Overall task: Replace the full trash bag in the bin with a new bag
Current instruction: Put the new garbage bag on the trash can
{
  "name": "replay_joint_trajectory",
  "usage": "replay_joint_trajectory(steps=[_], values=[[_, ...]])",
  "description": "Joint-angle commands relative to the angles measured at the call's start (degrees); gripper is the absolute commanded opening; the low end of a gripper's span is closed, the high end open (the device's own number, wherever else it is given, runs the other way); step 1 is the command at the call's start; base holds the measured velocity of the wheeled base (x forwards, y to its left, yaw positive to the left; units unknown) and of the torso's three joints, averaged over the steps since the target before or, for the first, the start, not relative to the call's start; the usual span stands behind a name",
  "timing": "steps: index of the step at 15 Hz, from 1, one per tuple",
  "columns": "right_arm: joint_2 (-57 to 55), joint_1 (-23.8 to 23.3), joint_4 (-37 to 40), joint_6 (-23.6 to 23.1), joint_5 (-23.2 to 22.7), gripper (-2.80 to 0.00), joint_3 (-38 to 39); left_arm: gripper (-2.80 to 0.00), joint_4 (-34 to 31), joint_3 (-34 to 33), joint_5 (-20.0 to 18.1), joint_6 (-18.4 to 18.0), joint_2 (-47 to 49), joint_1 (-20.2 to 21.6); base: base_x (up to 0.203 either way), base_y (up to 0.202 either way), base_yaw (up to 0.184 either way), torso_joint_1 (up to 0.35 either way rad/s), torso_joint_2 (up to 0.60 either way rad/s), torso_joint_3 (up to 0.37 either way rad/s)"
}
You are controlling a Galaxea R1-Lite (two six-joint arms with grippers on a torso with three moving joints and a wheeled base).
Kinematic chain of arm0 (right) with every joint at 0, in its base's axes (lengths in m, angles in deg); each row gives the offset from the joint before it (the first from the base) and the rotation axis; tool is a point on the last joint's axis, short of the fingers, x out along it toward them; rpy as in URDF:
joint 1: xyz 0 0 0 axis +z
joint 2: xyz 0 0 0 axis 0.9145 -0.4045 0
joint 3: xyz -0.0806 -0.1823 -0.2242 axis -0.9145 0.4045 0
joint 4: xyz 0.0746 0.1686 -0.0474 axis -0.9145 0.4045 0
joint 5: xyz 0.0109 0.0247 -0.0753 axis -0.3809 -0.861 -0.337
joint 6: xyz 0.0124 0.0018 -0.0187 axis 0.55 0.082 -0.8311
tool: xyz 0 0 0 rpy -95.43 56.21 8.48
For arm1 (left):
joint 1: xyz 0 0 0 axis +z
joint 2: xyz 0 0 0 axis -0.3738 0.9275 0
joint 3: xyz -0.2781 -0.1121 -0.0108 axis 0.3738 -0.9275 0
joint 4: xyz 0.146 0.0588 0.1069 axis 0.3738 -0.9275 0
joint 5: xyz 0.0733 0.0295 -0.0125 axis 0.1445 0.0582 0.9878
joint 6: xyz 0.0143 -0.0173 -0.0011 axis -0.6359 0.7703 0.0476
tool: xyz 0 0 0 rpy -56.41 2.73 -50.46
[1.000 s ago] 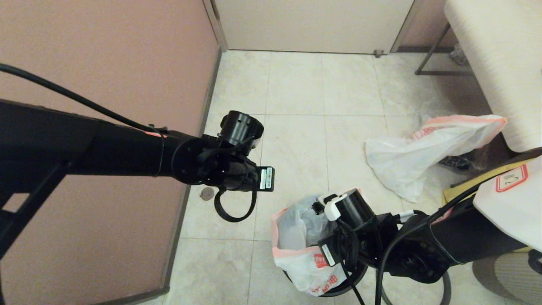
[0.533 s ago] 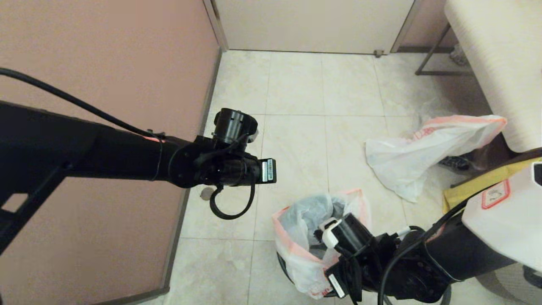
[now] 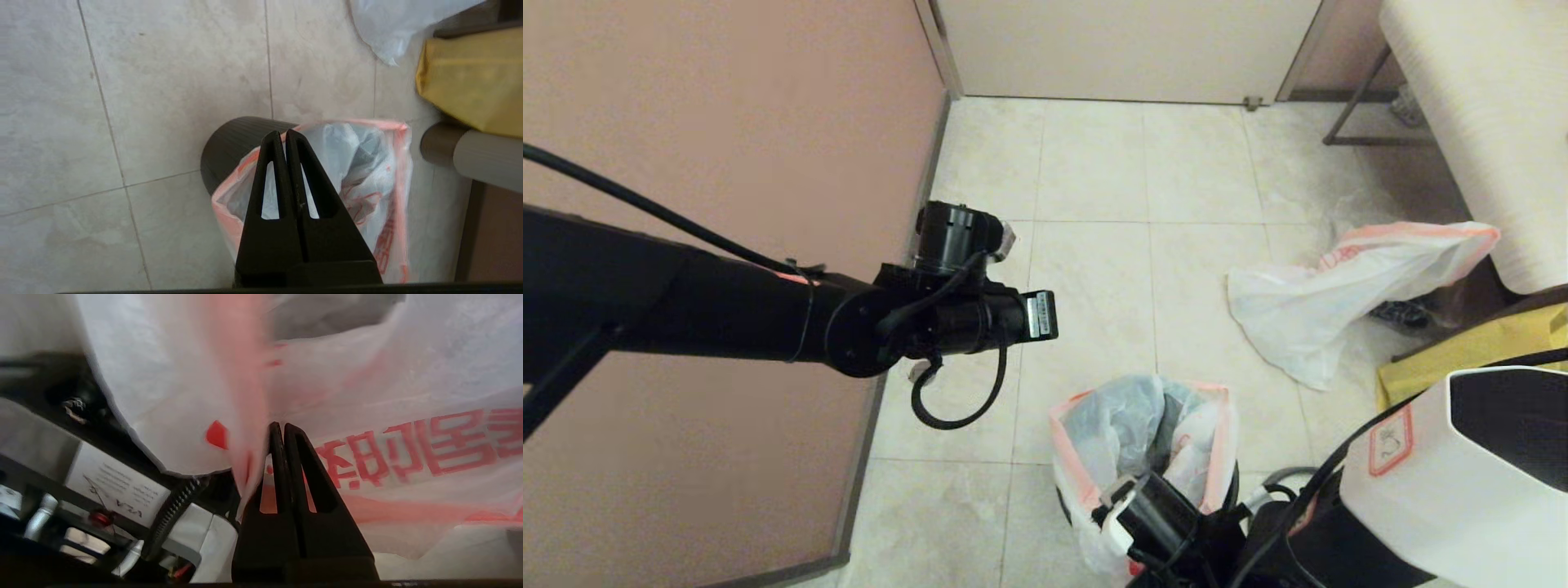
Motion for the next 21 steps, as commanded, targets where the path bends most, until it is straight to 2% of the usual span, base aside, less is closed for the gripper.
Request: replay_joint_trajectory(steps=[1, 3, 6, 8, 10, 13, 15, 18, 21], values=[[-1.5, 1.0, -0.2, 0.1, 1.4, -2.8, 0.2, -2.8, 0.0, -0.3, 0.0, 0.1, -2.4, -0.1, 0.0, 0.0, 0.0, 0.0, 0.0, 0.0], [-1.4, 2.0, -0.3, -0.1, 2.2, -2.8, -0.1, -2.8, -0.1, -0.3, 0.0, 0.0, -3.5, 0.0, 0.0, 0.0, 0.0, 0.0, 0.0, 0.0], [0.1, 0.6, -1.9, -0.1, 3.0, -2.8, -4.2, -2.8, -0.6, -0.4, 0.0, 0.0, -4.9, -0.1, 0.0, 0.0, 0.0, 0.0, 0.0, 0.0], [0.7, 1.4, -4.5, -0.4, 3.1, -2.8, -4.4, -2.8, -5.2, 0.5, -0.4, -0.4, -5.4, -0.3, 0.0, 0.0, 0.0, 0.0, 0.0, 0.0], [0.2, 1.6, -4.3, -0.1, 3.0, -2.8, -2.5, -2.8, -9.8, 2.8, -2.2, -0.4, -3.1, -0.2, 0.0, 0.0, 0.0, 0.0, 0.0, 0.0], [2.9, 3.4, -5.8, 0.2, 3.5, -2.8, 1.8, -2.8, -10.4, 4.0, -2.7, -0.2, -1.6, -0.1, 0.0, 0.0, 0.0, 0.0, 0.0, 0.0], [6.3, 1.5, -6.7, 0.2, 4.2, -2.8, 2.4, -2.8, -10.4, 3.9, -2.7, -0.2, -1.6, -0.2, 0.0, 0.0, 0.0, 0.0, 0.0, 0.0], [17.9, -2.2, -9.5, 0.2, 4.8, -2.8, 2.6, -2.8, -10.6, 3.7, -2.6, 0.0, -2.3, -0.2, 0.0, 0.0, 0.0, 0.0, 0.0, 0.0], [25.9, -9.6, -10.2, 0.3, 5.5, -2.8, 7.9, -2.8, -10.7, 3.8, -1.8, -0.1, -2.6, -0.1, 0.0, 0.0, 0.0, 0.0, 0.0, 0.0]])
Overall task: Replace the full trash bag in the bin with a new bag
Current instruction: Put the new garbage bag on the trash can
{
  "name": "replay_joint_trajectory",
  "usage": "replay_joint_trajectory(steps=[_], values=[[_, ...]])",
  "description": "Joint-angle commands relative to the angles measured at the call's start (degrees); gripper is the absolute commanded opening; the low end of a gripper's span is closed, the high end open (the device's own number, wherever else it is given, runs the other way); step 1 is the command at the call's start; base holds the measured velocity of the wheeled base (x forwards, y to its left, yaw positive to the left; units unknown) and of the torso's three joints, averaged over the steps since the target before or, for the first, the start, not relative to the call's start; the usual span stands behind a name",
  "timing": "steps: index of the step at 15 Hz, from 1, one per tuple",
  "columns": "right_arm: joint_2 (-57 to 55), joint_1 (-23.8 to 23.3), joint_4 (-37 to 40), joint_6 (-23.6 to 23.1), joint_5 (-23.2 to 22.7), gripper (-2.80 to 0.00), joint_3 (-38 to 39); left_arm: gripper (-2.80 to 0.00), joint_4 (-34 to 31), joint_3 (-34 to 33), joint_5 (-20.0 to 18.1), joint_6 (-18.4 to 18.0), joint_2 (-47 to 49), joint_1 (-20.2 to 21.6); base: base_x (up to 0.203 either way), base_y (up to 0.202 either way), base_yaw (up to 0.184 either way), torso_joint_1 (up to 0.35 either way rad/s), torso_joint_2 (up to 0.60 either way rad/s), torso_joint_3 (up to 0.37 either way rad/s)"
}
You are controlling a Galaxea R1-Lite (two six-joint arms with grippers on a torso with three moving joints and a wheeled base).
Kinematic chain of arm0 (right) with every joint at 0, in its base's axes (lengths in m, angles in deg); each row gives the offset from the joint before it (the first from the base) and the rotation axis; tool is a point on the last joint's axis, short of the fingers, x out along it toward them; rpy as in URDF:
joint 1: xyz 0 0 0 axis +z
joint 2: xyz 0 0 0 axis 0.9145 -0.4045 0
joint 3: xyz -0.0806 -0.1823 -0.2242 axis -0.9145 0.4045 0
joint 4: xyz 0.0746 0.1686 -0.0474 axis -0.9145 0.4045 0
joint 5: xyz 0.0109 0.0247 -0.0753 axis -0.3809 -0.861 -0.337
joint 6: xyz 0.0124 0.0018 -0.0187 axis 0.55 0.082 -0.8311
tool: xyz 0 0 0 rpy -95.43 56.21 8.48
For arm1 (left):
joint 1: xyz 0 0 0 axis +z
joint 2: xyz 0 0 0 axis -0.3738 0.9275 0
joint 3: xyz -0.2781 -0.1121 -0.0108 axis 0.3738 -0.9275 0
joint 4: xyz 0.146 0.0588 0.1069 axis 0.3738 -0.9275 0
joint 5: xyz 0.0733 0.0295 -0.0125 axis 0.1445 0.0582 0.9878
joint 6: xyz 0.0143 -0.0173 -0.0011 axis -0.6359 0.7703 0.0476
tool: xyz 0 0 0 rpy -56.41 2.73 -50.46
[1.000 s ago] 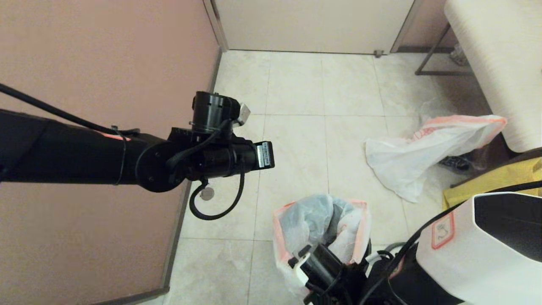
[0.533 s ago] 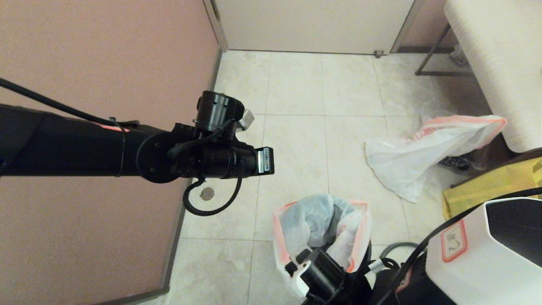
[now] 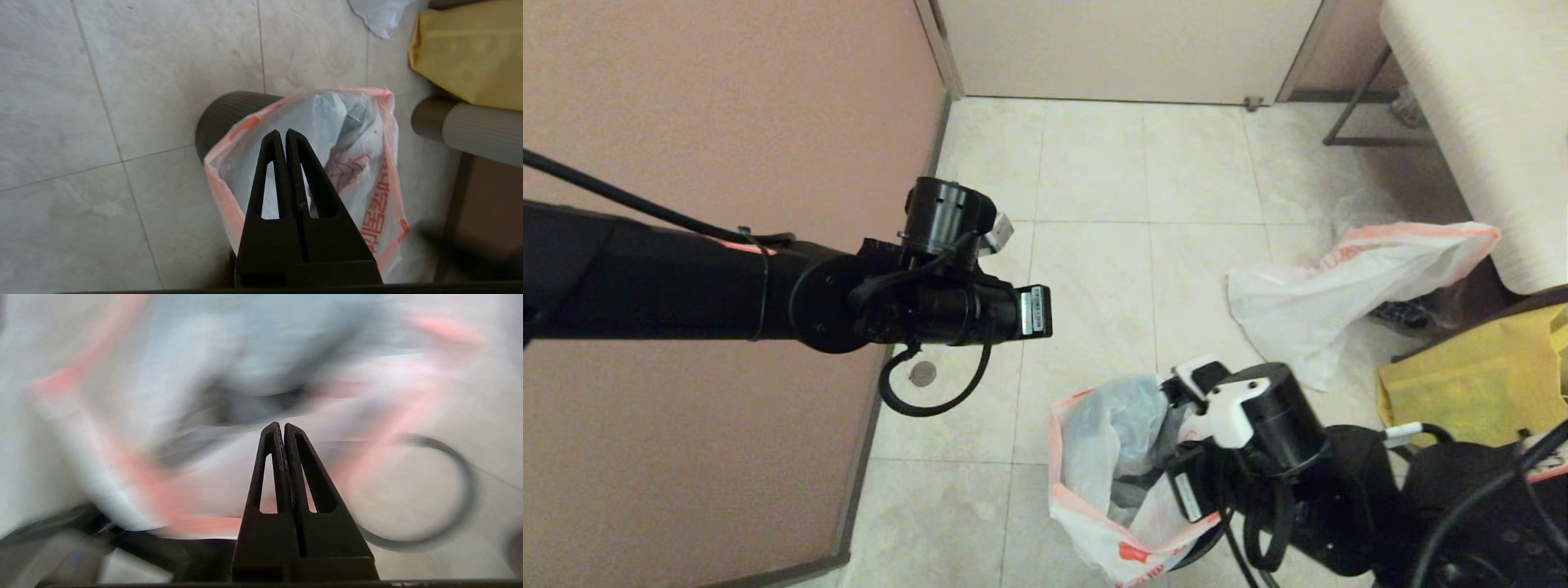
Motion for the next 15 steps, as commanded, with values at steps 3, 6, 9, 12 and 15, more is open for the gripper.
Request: replay_joint_trajectory(steps=[3, 6, 9, 12, 15], values=[[3.4, -6.9, -0.3, 3.8, 0.5, 0.0, 10.0, -2.8, -0.1, 0.5, 0.3, 0.1, -0.1, 0.2, 0.0, 0.0, 0.0, 0.0, 0.0, 0.0], [-7.0, -9.9, -4.3, 7.9, 0.0, 0.0, 11.9, -2.8, -0.1, 0.9, 0.3, 0.0, -0.3, 0.8, 0.0, 0.0, 0.0, 0.0, 0.0, 0.0], [-16.0, -14.5, -15.0, 7.3, -0.8, 0.0, 12.2, -2.8, -0.1, 1.3, 0.3, 0.0, -0.1, 1.2, 0.0, 0.0, 0.0, 0.0, 0.0, 0.0], [-21.4, -18.9, -21.8, 5.1, -1.5, 0.0, 11.9, -2.8, -0.1, 1.5, 0.3, 0.0, -0.2, 1.2, 0.0, 0.0, 0.0, 0.0, 0.0, 0.0], [-24.0, -19.4, -24.7, 4.4, -1.7, 0.0, 11.3, -2.8, 0.0, 1.6, 0.3, 0.0, 0.0, 1.2, 0.0, 0.0, 0.0, 0.0, 0.0, 0.0]])
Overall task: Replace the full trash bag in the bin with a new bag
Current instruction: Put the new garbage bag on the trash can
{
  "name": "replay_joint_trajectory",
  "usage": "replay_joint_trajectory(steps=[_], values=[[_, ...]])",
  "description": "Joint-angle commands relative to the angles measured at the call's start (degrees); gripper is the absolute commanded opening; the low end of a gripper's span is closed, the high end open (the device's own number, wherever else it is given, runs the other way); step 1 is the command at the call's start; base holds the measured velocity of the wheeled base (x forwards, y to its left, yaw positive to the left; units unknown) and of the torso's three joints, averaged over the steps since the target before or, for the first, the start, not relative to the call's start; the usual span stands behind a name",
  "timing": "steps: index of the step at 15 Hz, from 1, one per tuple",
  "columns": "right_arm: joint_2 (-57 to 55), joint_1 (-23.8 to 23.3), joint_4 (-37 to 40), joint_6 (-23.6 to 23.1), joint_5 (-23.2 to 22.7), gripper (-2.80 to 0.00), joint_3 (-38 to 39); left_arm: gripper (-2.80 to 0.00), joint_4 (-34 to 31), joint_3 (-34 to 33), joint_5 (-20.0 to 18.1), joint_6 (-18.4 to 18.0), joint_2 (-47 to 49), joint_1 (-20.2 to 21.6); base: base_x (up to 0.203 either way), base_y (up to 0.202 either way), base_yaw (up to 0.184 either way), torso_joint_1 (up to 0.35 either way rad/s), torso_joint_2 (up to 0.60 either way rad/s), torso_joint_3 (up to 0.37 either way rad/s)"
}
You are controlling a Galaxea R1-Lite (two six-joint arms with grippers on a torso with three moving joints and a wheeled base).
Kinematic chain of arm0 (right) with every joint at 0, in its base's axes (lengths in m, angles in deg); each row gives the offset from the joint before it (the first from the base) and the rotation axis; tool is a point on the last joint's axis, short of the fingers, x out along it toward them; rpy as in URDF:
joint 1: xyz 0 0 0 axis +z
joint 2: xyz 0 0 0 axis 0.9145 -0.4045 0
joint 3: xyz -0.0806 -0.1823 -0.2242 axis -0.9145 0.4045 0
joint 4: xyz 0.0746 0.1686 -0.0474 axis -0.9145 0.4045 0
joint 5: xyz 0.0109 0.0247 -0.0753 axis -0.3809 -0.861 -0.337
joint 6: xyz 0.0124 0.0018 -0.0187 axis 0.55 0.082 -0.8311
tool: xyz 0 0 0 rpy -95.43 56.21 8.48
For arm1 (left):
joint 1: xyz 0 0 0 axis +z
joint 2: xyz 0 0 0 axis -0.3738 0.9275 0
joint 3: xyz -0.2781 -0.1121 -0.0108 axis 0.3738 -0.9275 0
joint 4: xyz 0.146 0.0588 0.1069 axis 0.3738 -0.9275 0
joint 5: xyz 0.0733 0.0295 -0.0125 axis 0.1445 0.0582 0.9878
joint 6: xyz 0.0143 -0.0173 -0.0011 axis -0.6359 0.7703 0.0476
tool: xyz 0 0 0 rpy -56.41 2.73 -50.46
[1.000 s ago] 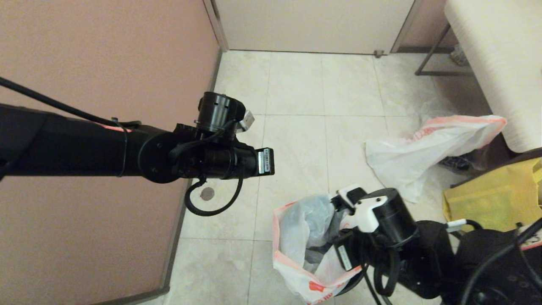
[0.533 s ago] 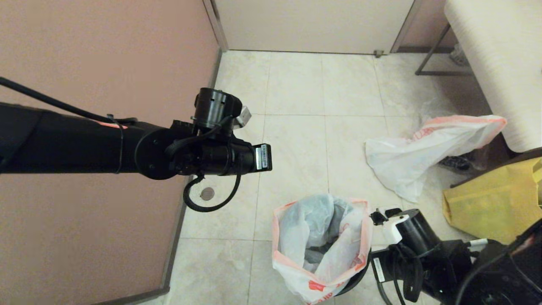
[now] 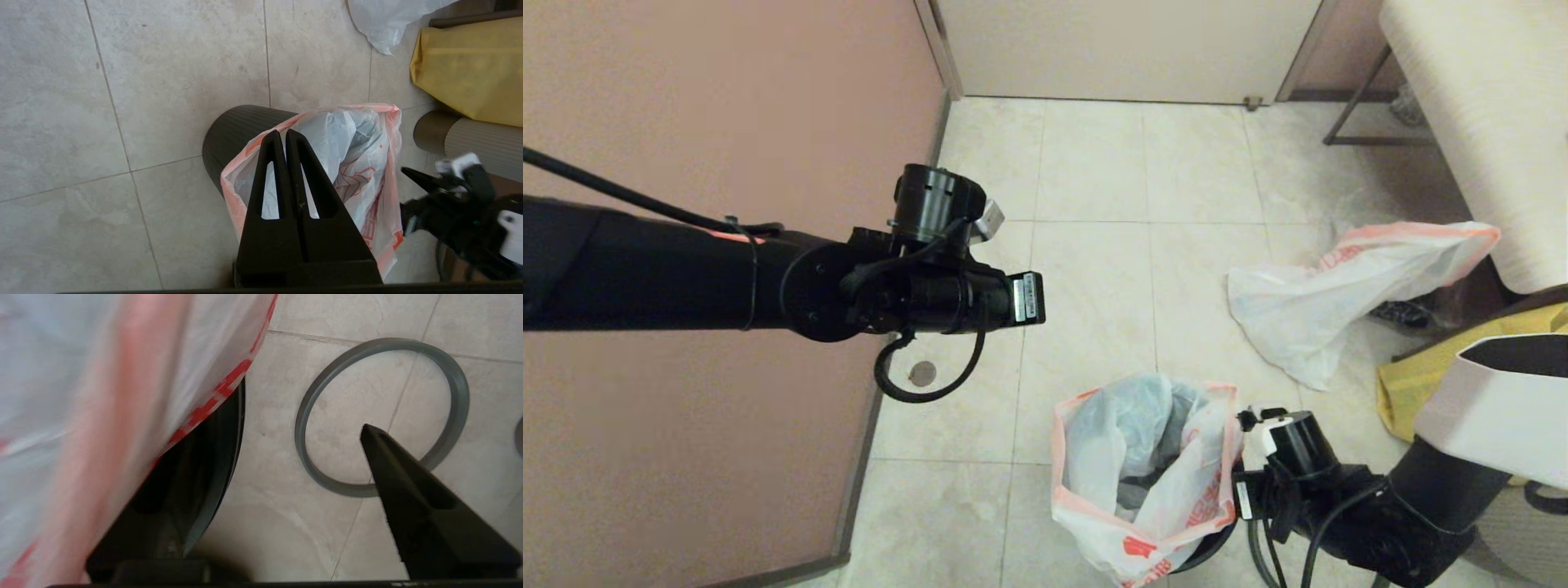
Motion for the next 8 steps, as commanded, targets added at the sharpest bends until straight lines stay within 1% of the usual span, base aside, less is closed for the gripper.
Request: replay_joint_trajectory(steps=[1, 2, 5, 7, 8], values=[[-3.0, -0.3, -0.4, -0.3, 0.1, 0.0, -0.6, -2.8, 0.0, 0.2, 0.0, 0.1, 0.2, 0.0, 0.0, 0.0, 0.0, 0.0, 0.0, 0.0], [-3.2, -0.3, -0.4, -0.8, 0.1, -2.8, -1.0, -2.8, 0.0, 0.2, 0.0, 0.1, 0.3, 0.0, 0.0, 0.0, 0.0, 0.0, 0.0, 0.0], [-2.1, 0.0, -0.4, -2.1, 0.1, -2.8, -2.7, -2.8, 0.0, 0.1, 0.0, 0.1, 0.2, 0.0, 0.0, 0.0, 0.0, 0.0, 0.0, 0.0], [-0.8, -0.2, -0.5, -6.1, 0.1, -2.8, -3.5, -2.8, 0.0, 0.1, 0.0, 0.1, 0.2, 0.0, 0.0, 0.0, 0.0, 0.0, 0.0, 0.0], [-0.1, -0.5, -0.5, -9.2, 0.1, -2.8, -4.1, -2.8, -0.1, 0.1, 0.0, 0.1, 0.2, 0.0, 0.0, 0.0, 0.0, 0.0, 0.0, 0.0]])
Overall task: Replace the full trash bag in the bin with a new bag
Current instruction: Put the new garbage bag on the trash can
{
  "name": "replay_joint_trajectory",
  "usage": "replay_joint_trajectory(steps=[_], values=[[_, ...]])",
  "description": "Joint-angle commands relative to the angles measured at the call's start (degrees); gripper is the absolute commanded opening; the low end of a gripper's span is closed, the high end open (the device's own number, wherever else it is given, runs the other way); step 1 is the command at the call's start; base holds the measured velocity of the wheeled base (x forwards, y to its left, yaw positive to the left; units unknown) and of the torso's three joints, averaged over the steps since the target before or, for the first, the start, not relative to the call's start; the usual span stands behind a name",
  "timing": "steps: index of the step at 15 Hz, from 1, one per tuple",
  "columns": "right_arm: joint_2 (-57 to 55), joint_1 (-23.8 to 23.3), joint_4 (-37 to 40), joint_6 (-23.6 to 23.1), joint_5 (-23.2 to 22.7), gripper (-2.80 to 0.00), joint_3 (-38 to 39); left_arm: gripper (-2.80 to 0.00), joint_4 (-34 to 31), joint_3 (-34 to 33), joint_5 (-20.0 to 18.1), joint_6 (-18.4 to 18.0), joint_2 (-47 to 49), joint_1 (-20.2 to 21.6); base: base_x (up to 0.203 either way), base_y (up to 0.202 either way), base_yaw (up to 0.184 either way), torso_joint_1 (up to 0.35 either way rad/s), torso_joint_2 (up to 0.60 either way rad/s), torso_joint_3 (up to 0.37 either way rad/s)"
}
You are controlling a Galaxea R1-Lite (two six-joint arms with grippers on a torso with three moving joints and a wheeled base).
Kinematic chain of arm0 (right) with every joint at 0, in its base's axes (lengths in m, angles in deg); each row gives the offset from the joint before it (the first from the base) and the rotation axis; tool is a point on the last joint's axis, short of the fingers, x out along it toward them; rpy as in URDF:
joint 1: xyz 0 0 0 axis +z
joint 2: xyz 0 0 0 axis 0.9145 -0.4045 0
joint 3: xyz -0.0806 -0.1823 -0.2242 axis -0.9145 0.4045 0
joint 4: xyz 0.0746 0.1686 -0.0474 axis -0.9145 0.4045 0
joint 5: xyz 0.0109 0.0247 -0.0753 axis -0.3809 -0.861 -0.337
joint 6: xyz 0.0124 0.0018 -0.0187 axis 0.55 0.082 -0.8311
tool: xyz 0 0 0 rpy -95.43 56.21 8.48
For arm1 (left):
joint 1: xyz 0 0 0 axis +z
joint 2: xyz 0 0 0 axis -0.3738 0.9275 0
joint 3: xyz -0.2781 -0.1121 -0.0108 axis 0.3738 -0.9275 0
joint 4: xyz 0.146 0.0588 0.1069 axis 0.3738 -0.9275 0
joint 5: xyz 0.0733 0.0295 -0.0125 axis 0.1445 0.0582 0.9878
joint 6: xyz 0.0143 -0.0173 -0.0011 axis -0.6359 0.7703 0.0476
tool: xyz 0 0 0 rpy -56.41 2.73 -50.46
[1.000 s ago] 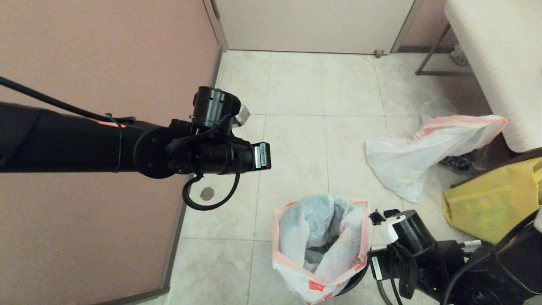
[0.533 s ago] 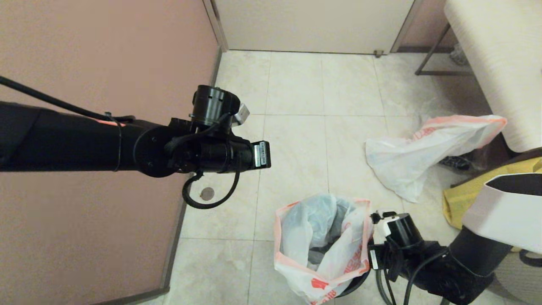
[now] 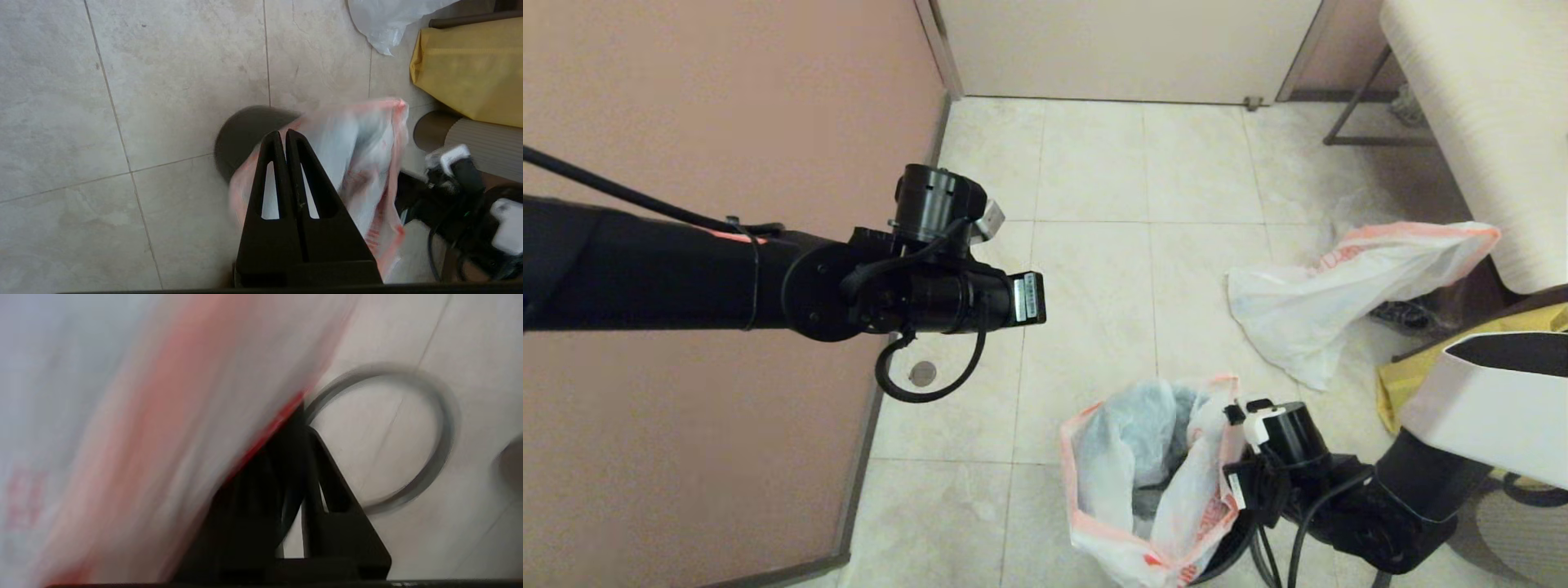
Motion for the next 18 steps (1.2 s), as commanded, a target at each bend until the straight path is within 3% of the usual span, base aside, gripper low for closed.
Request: replay_joint_trajectory(steps=[1, 5, 6, 13, 17, 18], values=[[1.5, -0.4, -0.2, -5.2, 0.2, -2.8, -1.4, -2.8, -0.1, 0.0, 0.0, 0.0, -0.1, -0.1, 0.0, 0.0, 0.0, 0.0, 0.0, 0.0], [2.6, -1.0, -5.7, -22.1, -2.4, -2.8, -3.0, -2.8, -4.4, 0.1, 0.1, -0.1, -2.3, -2.3, 0.0, 0.0, 0.0, 0.0, 0.0, 0.0], [2.5, -1.1, -7.1, -23.8, -4.1, -2.8, -4.5, -2.8, -5.2, 0.2, 0.1, -0.2, -2.8, -3.0, 0.0, 0.0, 0.0, 0.0, 0.0, 0.0], [1.6, 2.6, 2.1, -25.2, -9.5, -2.8, -18.1, -2.8, -16.6, 3.1, -0.1, -3.5, -4.3, -3.9, 0.0, 0.0, 0.0, 0.0, 0.0, 0.0], [0.9, 4.3, 14.7, -25.8, -14.3, -2.8, -26.6, -2.8, -28.3, 9.5, 0.0, -3.6, -3.8, -3.5, 0.0, 0.0, 0.0, 0.0, 0.0, 0.0], [1.4, 4.6, 17.3, -26.0, -15.4, 0.0, -28.0, -2.8, -28.6, 9.6, -0.1, -3.6, -3.8, -3.3, 0.0, 0.0, 0.0, 0.0, 0.0, 0.0]])
